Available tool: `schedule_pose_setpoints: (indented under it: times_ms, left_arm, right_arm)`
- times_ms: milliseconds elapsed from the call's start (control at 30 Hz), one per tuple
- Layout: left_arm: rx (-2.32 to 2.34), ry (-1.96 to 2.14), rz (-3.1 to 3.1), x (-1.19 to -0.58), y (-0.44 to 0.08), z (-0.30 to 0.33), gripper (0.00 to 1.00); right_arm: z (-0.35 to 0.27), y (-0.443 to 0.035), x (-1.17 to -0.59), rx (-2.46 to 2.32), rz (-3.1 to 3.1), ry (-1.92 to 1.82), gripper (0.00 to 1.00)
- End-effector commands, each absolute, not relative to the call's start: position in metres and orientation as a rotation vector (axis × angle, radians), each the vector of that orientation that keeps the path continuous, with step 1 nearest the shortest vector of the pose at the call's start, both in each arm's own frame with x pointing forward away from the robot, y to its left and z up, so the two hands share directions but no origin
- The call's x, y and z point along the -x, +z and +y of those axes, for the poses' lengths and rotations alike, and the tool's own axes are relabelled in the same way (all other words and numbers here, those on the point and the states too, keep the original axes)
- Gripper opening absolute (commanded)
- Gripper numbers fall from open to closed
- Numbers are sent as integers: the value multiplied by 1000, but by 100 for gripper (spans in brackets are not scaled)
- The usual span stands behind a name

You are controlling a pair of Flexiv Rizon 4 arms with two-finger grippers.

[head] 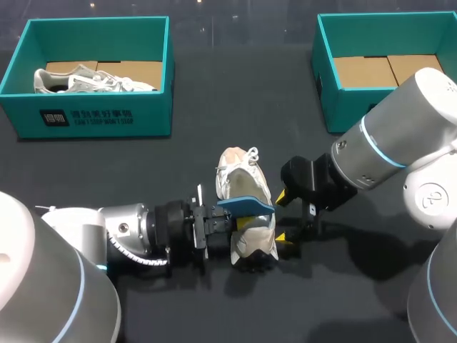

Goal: Take the shoe out of the shoebox, open the shoe tongue, remove and reinsert the insole, then place the shoe into the shoebox

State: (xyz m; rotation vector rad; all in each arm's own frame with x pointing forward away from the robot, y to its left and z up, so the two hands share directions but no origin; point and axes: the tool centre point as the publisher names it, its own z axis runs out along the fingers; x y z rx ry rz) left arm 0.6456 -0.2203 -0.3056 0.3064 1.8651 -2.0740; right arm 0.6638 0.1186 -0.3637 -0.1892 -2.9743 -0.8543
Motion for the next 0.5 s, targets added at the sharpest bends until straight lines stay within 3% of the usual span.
schedule_pose_setpoints:
  times_ms: [33, 500]
  left_arm:
    - [-297, -2068, 1872, -652, -315, -221, 0]
    - [-332, -1956, 1932, -668, -341, -216, 0]
  right_arm:
    - [119, -364, -663, 188, -2974, -857, 100]
    - [119, -364, -663, 188, -2974, -857, 100]
